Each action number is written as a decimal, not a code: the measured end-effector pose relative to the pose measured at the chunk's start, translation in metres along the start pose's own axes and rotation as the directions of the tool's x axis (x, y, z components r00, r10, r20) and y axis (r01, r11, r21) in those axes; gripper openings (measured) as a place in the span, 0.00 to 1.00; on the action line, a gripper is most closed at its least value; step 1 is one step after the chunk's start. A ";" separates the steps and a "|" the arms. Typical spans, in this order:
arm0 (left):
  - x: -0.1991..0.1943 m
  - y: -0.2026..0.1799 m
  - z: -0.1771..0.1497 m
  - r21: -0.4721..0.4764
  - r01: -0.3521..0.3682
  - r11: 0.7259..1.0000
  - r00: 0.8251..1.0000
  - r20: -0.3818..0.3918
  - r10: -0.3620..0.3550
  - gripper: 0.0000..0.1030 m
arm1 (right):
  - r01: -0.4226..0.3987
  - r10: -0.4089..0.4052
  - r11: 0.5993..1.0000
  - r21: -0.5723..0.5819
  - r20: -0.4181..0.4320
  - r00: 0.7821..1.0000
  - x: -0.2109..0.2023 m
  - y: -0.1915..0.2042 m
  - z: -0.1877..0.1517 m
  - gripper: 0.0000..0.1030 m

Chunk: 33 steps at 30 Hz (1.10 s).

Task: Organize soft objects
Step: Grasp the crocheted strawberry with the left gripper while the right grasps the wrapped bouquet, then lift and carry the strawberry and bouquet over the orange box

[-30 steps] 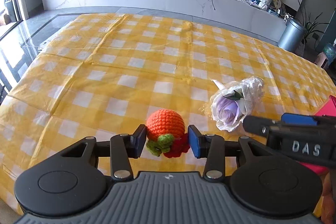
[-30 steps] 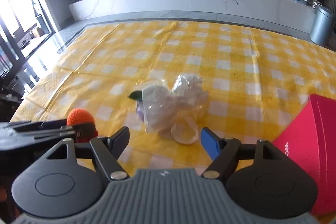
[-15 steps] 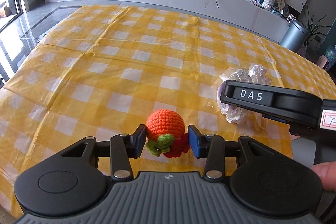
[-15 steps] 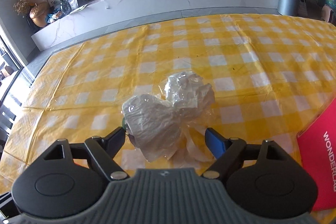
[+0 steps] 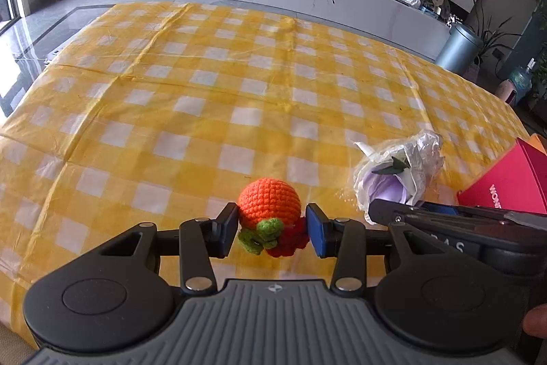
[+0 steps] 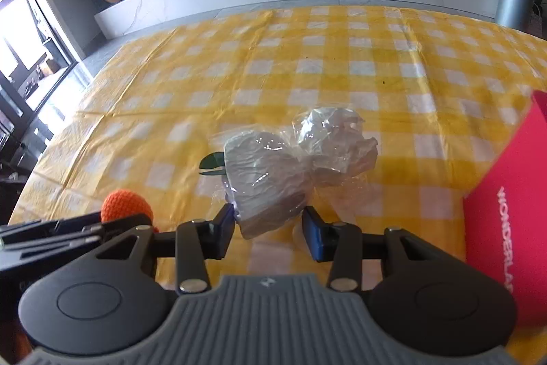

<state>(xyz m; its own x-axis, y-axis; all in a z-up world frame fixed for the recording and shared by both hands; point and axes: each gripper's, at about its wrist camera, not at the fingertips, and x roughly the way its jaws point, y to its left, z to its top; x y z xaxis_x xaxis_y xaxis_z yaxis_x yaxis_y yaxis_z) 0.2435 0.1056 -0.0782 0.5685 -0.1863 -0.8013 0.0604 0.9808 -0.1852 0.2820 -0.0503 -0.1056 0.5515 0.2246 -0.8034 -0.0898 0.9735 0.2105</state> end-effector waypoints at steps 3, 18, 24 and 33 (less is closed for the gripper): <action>-0.012 -0.009 -0.012 0.010 0.010 1.000 1.000 -0.018 -0.010 0.47 | -0.011 0.011 0.999 -0.053 -0.009 1.000 -0.023 -0.004 -0.017 0.41; -0.094 -0.057 -0.063 0.104 -0.001 0.995 1.000 0.004 0.001 0.47 | -0.017 0.019 0.990 -0.142 0.014 1.000 -0.127 -0.010 -0.086 0.40; -0.128 -0.078 -0.073 0.131 0.009 0.991 0.998 0.067 -0.018 0.47 | -0.018 0.033 0.989 -0.149 0.100 0.994 -0.176 -0.019 -0.102 0.40; -0.159 -0.136 -0.078 0.216 0.094 0.972 0.983 0.133 -0.124 0.47 | 0.017 0.001 0.997 -0.074 0.242 0.970 -0.252 -0.069 -0.124 0.40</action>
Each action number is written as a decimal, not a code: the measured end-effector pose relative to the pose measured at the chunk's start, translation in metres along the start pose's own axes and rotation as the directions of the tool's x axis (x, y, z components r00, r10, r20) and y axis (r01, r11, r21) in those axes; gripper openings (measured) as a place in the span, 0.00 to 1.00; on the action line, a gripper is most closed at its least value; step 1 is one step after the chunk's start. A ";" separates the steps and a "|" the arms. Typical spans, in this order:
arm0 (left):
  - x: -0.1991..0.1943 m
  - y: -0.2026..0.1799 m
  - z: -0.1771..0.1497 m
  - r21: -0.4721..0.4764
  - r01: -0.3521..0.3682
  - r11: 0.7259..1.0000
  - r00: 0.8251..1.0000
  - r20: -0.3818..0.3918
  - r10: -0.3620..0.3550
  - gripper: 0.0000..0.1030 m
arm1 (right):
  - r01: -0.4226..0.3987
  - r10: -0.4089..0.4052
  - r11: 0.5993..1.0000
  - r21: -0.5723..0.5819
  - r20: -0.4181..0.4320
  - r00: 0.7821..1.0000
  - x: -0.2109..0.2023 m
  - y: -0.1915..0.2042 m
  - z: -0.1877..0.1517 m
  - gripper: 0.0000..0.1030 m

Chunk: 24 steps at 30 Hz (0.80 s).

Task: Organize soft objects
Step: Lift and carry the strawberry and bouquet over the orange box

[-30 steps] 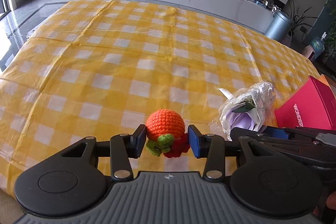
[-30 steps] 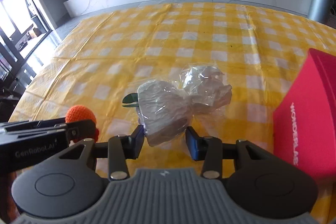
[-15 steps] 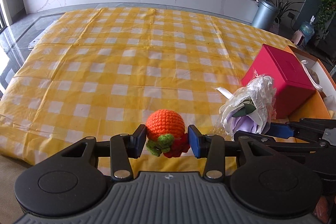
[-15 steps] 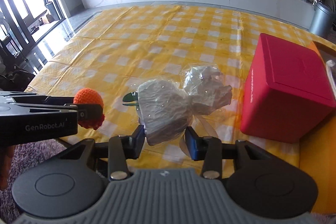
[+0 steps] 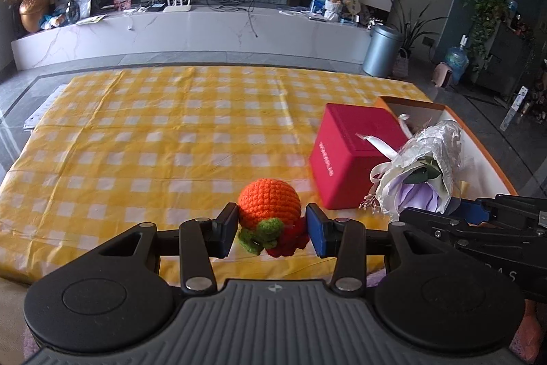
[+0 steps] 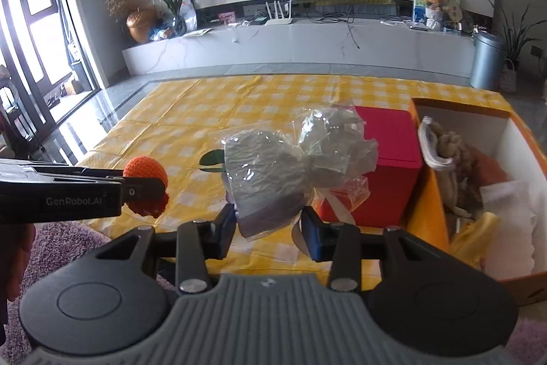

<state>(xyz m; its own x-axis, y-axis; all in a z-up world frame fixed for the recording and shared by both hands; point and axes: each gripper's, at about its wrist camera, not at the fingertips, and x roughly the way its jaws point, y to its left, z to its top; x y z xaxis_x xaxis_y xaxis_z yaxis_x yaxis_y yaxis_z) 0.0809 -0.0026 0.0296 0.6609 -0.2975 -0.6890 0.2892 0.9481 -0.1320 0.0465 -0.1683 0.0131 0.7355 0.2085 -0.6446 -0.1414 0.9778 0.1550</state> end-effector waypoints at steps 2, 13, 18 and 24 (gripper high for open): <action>0.001 -0.016 0.004 0.027 0.035 0.999 0.999 0.009 -0.035 0.47 | 0.026 -0.026 0.999 0.020 0.028 0.999 -0.013 -0.015 -0.002 0.40; 0.033 -0.108 0.028 0.213 0.200 0.956 0.978 0.012 -0.207 0.48 | 0.160 -0.165 0.984 0.081 0.065 0.984 -0.050 -0.099 -0.012 0.40; 0.061 -0.141 0.040 0.295 0.238 0.925 0.969 -0.014 -0.245 0.48 | 0.211 -0.214 0.976 0.060 0.044 0.976 -0.045 -0.132 -0.010 0.40; 0.096 -0.168 0.056 0.365 0.271 0.891 0.962 -0.061 -0.268 0.48 | 0.239 -0.239 0.970 -0.032 0.024 0.971 -0.031 -0.174 0.007 0.40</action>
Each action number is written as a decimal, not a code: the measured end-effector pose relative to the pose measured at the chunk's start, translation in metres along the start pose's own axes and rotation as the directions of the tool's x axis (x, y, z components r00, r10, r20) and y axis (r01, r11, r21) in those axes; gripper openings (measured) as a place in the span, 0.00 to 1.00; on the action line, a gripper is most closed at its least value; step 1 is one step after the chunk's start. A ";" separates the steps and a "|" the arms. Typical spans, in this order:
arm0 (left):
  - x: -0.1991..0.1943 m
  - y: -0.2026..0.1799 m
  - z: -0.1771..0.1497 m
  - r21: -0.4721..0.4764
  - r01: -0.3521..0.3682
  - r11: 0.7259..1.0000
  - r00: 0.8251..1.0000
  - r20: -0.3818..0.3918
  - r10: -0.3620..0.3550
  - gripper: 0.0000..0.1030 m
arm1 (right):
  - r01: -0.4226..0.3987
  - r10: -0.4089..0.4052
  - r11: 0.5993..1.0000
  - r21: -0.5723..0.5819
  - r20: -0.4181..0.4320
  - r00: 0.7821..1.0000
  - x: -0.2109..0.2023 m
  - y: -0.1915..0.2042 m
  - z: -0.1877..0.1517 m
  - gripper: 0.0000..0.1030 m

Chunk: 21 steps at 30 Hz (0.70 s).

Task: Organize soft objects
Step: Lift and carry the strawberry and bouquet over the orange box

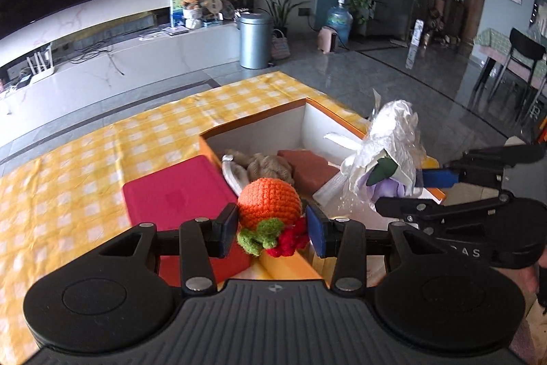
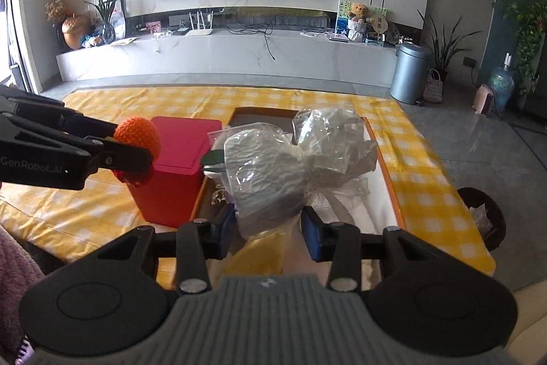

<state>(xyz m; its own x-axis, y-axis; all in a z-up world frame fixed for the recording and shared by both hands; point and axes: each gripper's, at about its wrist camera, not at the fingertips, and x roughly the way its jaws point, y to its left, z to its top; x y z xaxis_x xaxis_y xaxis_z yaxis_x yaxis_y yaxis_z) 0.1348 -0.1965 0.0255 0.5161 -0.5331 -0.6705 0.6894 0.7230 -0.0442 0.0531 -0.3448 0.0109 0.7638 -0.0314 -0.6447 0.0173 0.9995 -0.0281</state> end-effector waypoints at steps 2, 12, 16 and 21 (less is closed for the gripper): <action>0.013 0.000 0.009 0.018 0.015 1.000 1.000 -0.010 -0.015 0.47 | 0.015 -0.016 0.999 -0.038 -0.016 1.000 0.011 -0.013 0.005 0.40; 0.084 -0.002 0.042 0.119 0.082 0.989 0.992 -0.110 -0.069 0.47 | 0.002 -0.026 0.967 -0.256 -0.091 0.995 0.075 -0.046 0.040 0.40; 0.097 -0.010 0.036 0.209 0.117 0.971 0.986 -0.142 -0.088 0.47 | -0.006 -0.060 0.926 -0.378 -0.161 0.985 0.107 -0.056 0.045 0.40; 0.115 -0.016 0.025 0.242 0.123 0.962 0.979 -0.186 -0.078 0.47 | 0.010 -0.131 0.871 -0.490 -0.213 0.968 0.134 -0.057 0.039 0.41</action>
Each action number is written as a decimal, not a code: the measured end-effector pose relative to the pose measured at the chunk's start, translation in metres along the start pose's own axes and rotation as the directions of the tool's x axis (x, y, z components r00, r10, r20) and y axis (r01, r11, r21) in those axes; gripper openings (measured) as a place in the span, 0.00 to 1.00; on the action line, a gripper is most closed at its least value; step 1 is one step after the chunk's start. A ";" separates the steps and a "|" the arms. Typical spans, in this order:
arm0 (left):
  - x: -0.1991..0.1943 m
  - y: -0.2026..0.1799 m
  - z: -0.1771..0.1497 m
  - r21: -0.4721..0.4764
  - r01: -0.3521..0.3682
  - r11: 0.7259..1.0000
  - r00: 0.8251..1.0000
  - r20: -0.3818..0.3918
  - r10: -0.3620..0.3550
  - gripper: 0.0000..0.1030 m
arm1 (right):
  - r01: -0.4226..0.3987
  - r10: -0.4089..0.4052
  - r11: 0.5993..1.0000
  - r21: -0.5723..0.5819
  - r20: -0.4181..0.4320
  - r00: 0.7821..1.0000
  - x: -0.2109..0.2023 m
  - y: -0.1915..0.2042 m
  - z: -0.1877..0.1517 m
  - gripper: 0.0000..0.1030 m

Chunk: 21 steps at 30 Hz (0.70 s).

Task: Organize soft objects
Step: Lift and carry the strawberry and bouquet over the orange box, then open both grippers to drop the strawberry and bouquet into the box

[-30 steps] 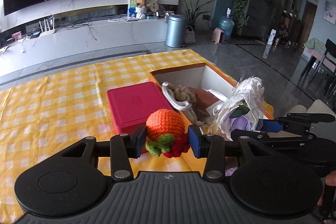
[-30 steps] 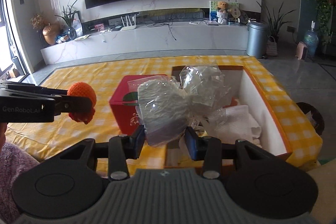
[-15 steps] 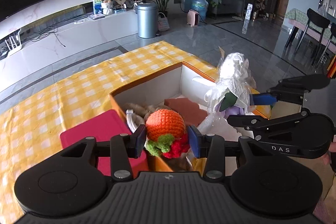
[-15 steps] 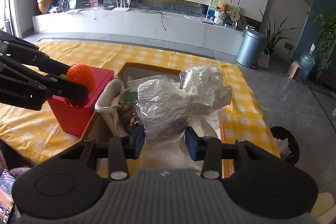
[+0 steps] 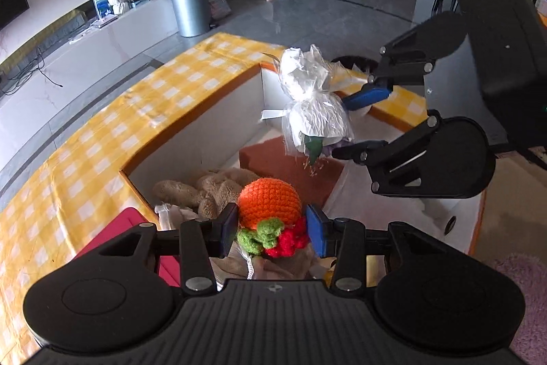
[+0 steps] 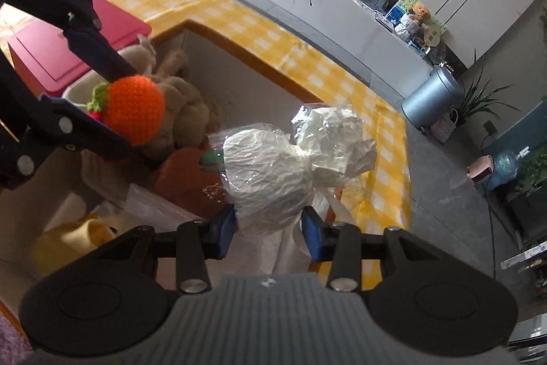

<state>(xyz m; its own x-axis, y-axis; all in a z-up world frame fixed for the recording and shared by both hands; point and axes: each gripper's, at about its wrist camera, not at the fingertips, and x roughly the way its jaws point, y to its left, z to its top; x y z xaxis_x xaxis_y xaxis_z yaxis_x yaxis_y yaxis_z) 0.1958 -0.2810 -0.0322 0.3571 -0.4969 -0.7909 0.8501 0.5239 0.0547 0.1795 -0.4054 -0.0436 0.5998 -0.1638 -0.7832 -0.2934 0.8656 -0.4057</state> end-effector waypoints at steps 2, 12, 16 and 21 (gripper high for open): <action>0.003 0.001 0.000 -0.008 0.009 1.000 1.000 -0.006 -0.010 0.47 | 0.001 -0.002 1.000 -0.027 -0.017 1.000 0.009 0.001 0.001 0.42; -0.002 -0.004 0.001 -0.015 0.013 1.000 1.000 -0.011 -0.013 0.47 | 0.037 -0.038 0.996 -0.087 -0.014 0.999 0.012 0.011 0.003 0.60; -0.005 -0.004 0.002 -0.016 0.011 1.000 1.000 -0.002 -0.011 0.47 | 0.029 -0.028 0.998 -0.059 0.016 0.999 -0.010 0.003 0.001 0.62; -0.004 -0.006 0.002 -0.025 0.024 0.999 1.000 -0.008 -0.024 0.47 | -0.048 0.044 0.996 0.071 0.050 0.998 -0.025 -0.004 0.003 0.47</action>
<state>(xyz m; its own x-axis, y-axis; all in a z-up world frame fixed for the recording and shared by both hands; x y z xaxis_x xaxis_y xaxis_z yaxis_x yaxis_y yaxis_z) 0.1904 -0.2832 -0.0280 0.3336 -0.5040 -0.7967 0.8485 0.5287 0.0208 0.1679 -0.4027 -0.0208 0.6223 -0.1015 -0.7762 -0.2685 0.9037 -0.3334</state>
